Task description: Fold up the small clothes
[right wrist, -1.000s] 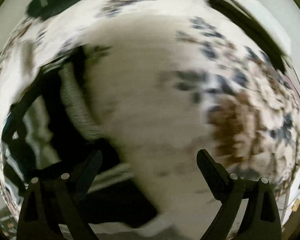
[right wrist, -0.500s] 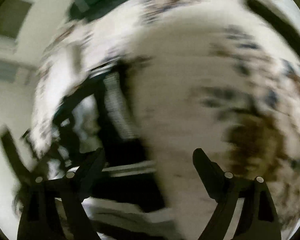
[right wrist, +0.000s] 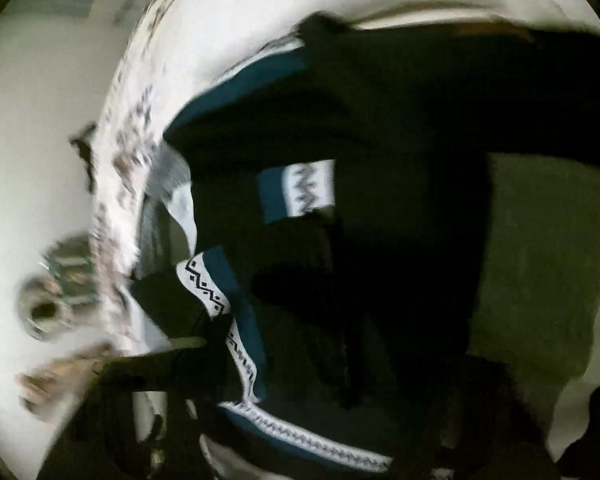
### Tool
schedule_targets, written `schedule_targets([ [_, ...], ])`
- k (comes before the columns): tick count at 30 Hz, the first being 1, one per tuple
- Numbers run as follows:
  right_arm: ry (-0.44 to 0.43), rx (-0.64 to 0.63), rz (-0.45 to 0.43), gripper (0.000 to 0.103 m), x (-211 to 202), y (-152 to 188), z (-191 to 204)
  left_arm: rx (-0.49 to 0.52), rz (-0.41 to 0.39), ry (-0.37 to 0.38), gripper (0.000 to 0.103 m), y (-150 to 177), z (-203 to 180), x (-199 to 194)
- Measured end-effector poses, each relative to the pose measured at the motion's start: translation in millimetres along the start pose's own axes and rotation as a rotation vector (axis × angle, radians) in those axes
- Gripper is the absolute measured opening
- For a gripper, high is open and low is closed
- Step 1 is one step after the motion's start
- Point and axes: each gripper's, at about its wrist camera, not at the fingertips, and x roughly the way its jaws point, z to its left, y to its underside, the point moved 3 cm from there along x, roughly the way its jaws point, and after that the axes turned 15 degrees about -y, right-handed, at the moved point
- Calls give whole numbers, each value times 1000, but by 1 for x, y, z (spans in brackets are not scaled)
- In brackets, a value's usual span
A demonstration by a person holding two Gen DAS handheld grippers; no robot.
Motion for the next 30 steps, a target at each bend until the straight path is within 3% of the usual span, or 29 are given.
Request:
schedule_targets([
  [4, 89, -48, -129, 7, -37, 11, 21, -6, -37, 12, 85, -18, 8, -9],
  [7, 122, 9, -257, 7, -100, 20, 14, -19, -78, 33, 85, -38, 13, -16],
  [11, 237, 161, -331, 7, -180, 36, -49, -5, -95, 71, 85, -61, 2, -16],
  [13, 292, 241, -341, 7, -204, 45, -85, 3, -92, 106, 86, -74, -11, -14],
  [16, 305, 317, -341, 7, -221, 51, -128, 23, -99, 135, 86, -90, -32, -9],
  [19, 302, 337, -286, 8, -213, 50, -144, 42, -112, 150, 85, -105, -50, -4],
  [21, 372, 328, -197, 17, -202, 49, -148, 58, -109, 168, 86, -113, -60, -1],
  [23, 439, 299, -210, 23, -210, 49, -138, 56, -109, 209, 85, -119, -64, 1],
  [24, 440, 273, -233, 26, -213, 47, -127, 48, -114, 237, 85, -121, -65, 1],
  [26, 414, 220, -273, 51, -219, 45, -101, 30, -111, 310, 85, -119, -66, 4],
  [28, 327, 153, -292, 60, -212, 34, -65, 30, -89, 427, 85, -113, -71, 8],
  [30, 201, 76, -226, 60, -190, 15, -31, 25, -99, 527, 85, -105, -76, 9],
])
